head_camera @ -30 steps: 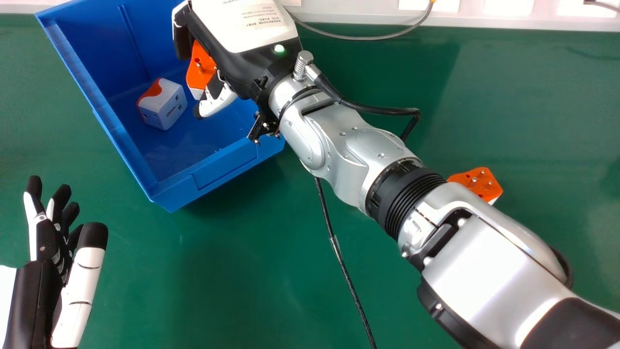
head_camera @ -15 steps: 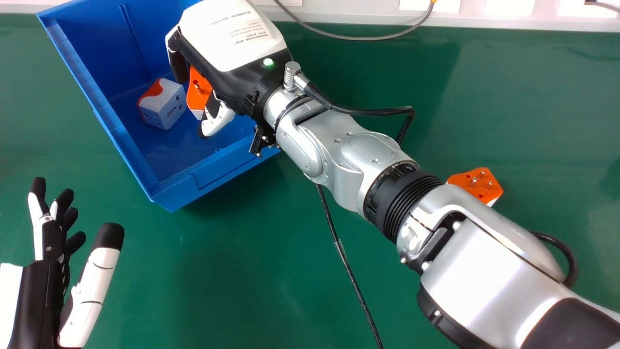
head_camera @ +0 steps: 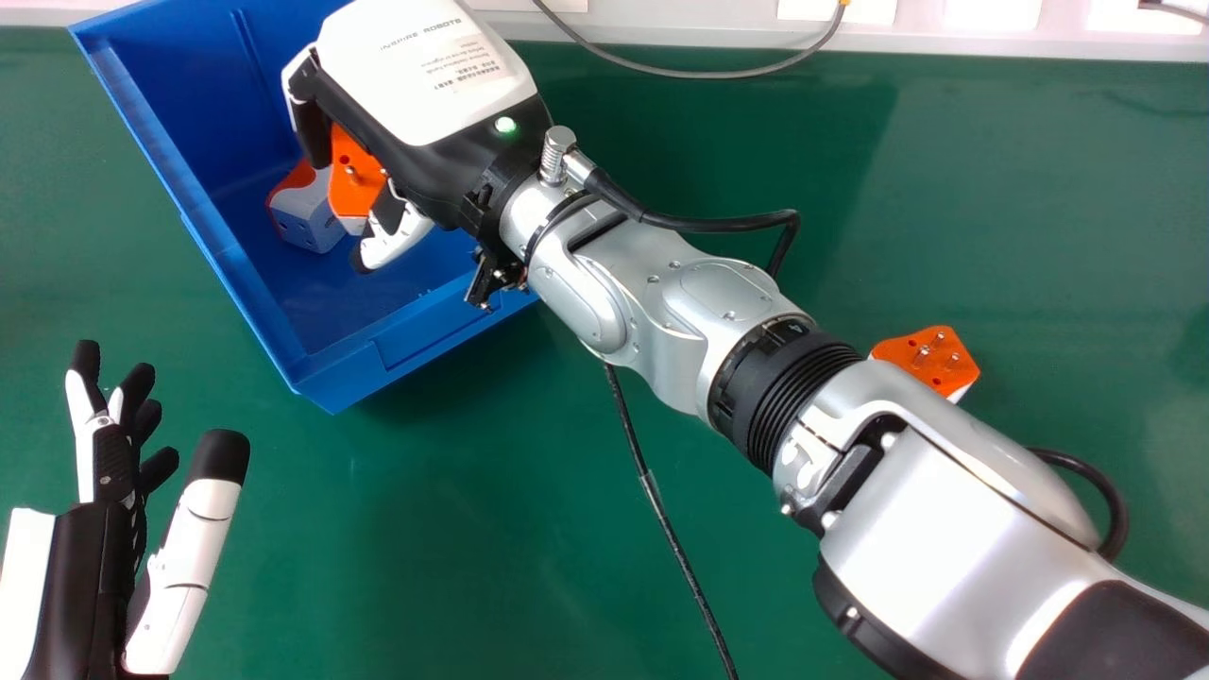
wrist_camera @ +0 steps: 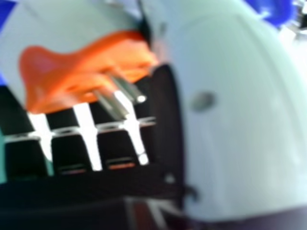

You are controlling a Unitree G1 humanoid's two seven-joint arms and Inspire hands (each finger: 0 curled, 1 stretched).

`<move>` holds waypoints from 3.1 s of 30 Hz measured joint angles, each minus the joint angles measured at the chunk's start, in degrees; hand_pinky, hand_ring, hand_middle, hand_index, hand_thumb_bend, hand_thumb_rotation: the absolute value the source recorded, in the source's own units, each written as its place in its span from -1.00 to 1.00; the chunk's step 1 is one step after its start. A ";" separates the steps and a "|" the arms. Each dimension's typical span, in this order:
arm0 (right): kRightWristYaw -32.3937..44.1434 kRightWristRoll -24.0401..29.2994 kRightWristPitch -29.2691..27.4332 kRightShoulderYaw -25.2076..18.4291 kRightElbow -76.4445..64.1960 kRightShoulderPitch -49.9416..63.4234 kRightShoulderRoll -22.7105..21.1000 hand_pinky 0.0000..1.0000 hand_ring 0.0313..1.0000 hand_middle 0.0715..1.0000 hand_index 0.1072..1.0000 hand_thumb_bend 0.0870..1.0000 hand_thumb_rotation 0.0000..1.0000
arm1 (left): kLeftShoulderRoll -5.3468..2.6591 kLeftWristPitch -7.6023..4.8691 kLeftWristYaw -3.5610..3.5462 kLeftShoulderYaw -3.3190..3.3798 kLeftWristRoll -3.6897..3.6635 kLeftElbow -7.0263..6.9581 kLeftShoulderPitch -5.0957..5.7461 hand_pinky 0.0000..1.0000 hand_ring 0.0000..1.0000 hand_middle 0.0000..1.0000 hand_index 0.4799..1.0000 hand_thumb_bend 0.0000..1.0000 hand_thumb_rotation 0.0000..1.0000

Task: Pick all objects and put in blue box

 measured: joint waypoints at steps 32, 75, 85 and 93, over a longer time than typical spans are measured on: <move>1.77 -0.60 3.22 2.52 0.80 0.05 0.00 0.69 1.00 1.00 1.00 0.18 -0.49 | -0.77 0.71 0.00 -1.12 -0.03 -2.30 0.76 0.87 0.95 0.97 1.00 0.39 0.89; 0.71 -2.60 1.70 -4.18 -66.39 52.39 -21.88 0.90 1.00 1.00 1.00 -0.03 -0.31 | 1.50 0.16 -1.30 0.76 -2.22 1.09 -2.20 0.89 0.97 0.99 1.00 0.29 0.92; 3.53 -2.87 2.50 -13.08 -72.88 61.63 -28.62 0.86 1.00 1.00 1.00 -0.04 -0.26 | 1.52 0.06 -1.19 1.32 -2.15 1.32 -1.54 0.88 0.96 0.99 1.00 0.30 0.92; 2.62 -5.34 6.20 -15.54 -61.77 59.90 -29.43 0.81 1.00 1.00 0.99 -0.02 -0.24 | 1.51 0.05 -1.02 1.38 -2.07 1.32 -1.17 0.87 0.96 0.99 1.00 0.29 0.92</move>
